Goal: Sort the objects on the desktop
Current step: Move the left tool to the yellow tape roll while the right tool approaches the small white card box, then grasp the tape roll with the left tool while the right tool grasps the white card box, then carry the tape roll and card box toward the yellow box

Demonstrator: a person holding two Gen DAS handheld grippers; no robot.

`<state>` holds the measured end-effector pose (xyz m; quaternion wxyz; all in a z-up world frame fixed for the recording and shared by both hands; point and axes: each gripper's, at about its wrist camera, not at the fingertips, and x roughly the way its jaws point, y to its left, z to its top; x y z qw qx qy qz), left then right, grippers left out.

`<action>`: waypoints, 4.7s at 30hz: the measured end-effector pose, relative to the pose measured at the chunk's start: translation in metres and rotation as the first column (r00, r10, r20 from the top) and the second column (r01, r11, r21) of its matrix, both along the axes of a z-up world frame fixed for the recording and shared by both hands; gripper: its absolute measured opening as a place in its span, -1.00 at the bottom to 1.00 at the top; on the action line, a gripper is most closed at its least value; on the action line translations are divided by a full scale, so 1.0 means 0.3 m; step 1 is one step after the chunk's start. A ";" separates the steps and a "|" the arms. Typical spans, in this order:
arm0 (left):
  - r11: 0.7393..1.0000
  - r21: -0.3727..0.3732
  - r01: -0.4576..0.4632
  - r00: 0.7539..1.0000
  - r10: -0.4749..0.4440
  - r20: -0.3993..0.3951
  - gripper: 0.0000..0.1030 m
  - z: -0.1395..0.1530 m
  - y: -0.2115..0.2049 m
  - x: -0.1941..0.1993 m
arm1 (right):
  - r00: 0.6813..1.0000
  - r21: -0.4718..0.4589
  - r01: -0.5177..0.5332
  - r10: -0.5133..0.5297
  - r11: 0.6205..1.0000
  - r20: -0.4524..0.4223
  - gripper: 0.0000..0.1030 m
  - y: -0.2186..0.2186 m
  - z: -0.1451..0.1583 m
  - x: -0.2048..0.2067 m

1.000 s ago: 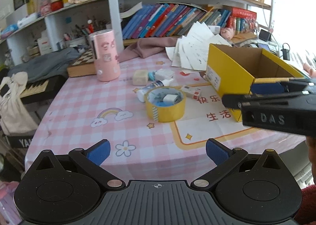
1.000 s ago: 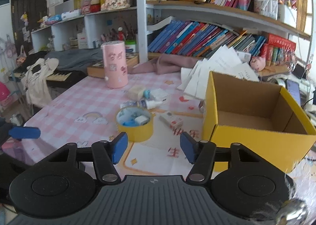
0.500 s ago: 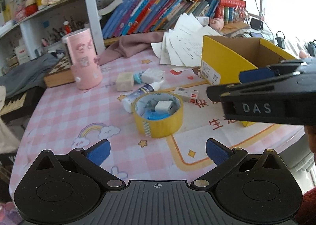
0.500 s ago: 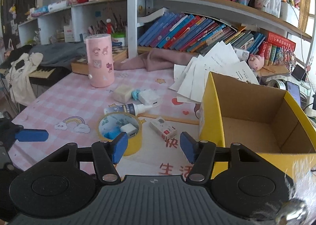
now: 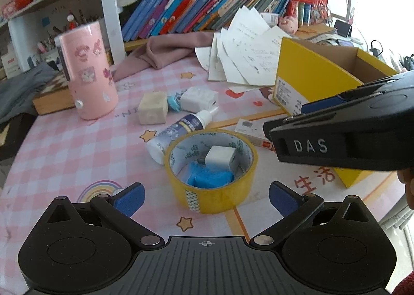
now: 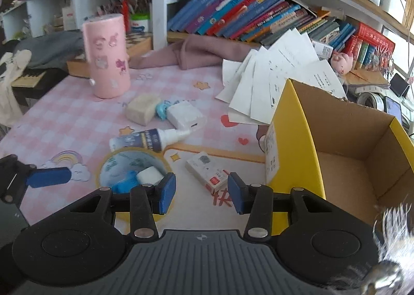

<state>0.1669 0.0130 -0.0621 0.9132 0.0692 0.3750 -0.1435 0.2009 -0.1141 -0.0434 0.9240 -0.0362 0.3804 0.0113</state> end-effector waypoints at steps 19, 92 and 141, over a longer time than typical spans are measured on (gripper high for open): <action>0.998 0.043 0.050 0.999 -0.049 -0.015 0.99 -0.078 -0.048 0.127 | 0.986 0.055 0.078 -0.069 0.995 -0.154 0.12 -0.049 -0.123 0.238; 0.999 -0.025 -0.041 0.993 0.043 0.113 0.79 0.286 0.073 -0.138 | 0.989 0.082 -0.146 0.144 0.986 0.023 -0.46 -0.151 0.162 -0.290; 1.000 0.006 0.012 0.981 -0.013 0.194 0.79 0.318 0.084 -0.481 | 0.989 0.094 -0.078 0.066 0.992 0.133 -0.46 -0.133 0.257 -0.628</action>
